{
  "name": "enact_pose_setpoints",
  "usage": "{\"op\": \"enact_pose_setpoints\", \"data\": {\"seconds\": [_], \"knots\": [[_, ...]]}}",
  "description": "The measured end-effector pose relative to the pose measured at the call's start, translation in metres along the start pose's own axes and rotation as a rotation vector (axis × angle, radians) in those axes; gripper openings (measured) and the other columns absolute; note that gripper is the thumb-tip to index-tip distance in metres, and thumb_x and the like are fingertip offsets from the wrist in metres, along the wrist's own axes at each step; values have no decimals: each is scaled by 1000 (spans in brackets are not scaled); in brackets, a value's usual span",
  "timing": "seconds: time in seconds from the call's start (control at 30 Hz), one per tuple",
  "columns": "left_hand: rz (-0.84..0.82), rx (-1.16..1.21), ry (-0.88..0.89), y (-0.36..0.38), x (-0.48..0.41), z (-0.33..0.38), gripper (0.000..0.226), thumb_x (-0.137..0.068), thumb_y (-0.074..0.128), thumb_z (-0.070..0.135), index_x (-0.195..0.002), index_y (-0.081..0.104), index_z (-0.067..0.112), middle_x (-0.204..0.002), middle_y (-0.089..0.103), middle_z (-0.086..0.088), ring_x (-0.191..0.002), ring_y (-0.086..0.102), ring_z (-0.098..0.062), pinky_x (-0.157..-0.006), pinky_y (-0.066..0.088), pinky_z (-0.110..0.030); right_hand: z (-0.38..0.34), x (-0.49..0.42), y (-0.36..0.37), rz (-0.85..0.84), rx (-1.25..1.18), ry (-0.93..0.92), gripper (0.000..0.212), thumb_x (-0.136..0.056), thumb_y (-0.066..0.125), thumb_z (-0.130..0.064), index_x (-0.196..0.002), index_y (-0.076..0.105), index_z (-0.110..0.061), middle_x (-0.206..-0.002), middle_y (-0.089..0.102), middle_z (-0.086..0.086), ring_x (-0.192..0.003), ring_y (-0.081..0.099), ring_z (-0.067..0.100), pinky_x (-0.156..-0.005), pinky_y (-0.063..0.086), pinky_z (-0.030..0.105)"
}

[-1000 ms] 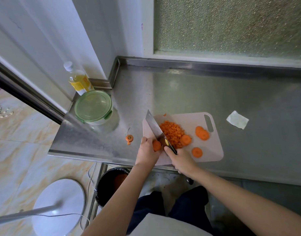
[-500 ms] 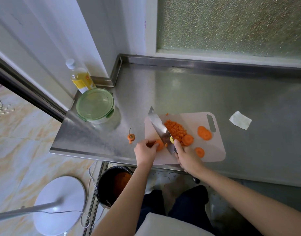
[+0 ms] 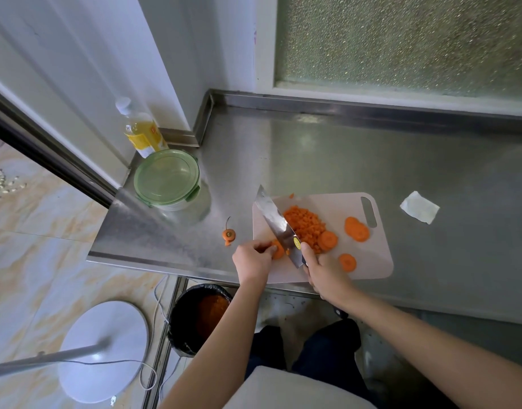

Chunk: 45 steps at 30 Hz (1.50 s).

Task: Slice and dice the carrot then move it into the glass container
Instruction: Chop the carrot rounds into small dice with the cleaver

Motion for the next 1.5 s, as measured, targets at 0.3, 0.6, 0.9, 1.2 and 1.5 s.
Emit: {"op": "enact_pose_setpoints", "data": {"seconds": [0.3,0.6,0.9,1.2,1.5], "knots": [[-29,-4,1,-1,1,2,11,-79,73,15,-90,76,11,-85,70,2,-75,56,-9,-64,37,-14,-8,-5,1,-13,198,50,66,-98,22,-53,-52,42,-10,-51,47,4,-51,48,23,-45,29,26],[-21,11,20,-2,4,4,5,-79,73,12,-83,76,10,-70,63,9,-66,54,-4,-54,38,-3,-22,-5,10,22,379,-54,67,-100,22,-49,-55,48,-6,-60,54,8,-68,58,26,-56,36,26],[-9,0,60,-2,5,6,12,-80,71,9,-92,73,10,-79,62,8,-72,54,-2,-56,35,3,-22,-10,10,65,408,-110,64,-100,25,-47,-48,42,-12,-55,55,5,-55,52,18,-53,35,24],[-35,16,-16,-1,4,3,12,-83,70,15,-92,74,9,-84,67,2,-72,54,-4,-51,37,-1,-23,-16,6,-46,343,-22,65,-100,23,-50,-49,37,-11,-50,44,4,-51,46,21,-52,37,29],[-12,6,-19,-1,5,2,18,-81,72,16,-99,74,10,-98,72,-3,-79,53,-5,-70,34,-12,-12,-6,-5,-21,162,103,68,-95,25,-61,-51,37,-11,-48,41,3,-46,41,20,-44,28,27]]}}
Point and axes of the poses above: each hand's wrist, its own x-axis away from the middle knuckle, its own y-axis out of the palm, z = x × y, the point moved 6 cm from there along -x, towards the middle knuckle
